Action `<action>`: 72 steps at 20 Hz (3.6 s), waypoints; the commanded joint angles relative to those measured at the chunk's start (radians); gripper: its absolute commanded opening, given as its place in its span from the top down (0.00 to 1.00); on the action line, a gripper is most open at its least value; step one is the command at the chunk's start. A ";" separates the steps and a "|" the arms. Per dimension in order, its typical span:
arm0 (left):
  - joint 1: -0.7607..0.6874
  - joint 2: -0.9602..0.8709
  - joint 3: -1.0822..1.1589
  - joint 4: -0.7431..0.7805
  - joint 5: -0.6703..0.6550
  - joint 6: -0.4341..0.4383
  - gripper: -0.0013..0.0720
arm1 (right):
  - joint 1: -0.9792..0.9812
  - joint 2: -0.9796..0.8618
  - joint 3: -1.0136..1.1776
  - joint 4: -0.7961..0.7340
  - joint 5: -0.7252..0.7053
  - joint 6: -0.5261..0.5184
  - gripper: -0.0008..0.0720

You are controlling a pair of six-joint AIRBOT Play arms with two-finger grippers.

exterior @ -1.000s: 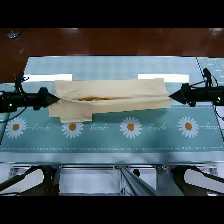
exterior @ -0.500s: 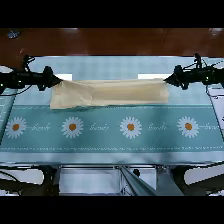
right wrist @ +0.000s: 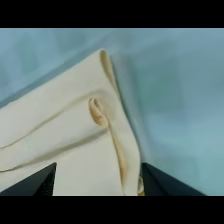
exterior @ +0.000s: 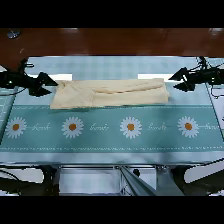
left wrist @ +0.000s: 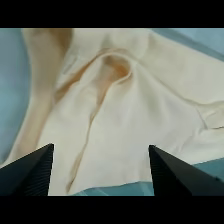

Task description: Fold the shirts.

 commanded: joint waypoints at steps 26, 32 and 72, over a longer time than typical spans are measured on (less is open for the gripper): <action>-0.404 0.342 -0.164 -0.125 0.140 0.208 0.95 | 0.151 0.413 -0.248 -0.250 0.151 -0.008 0.94; -0.825 0.248 -0.160 -0.121 0.421 0.173 0.95 | 0.138 1.004 -0.641 -0.267 0.177 0.075 0.94; -0.354 0.965 -0.607 0.119 0.219 -0.093 0.95 | 0.910 0.222 0.068 -0.012 -0.171 0.150 0.94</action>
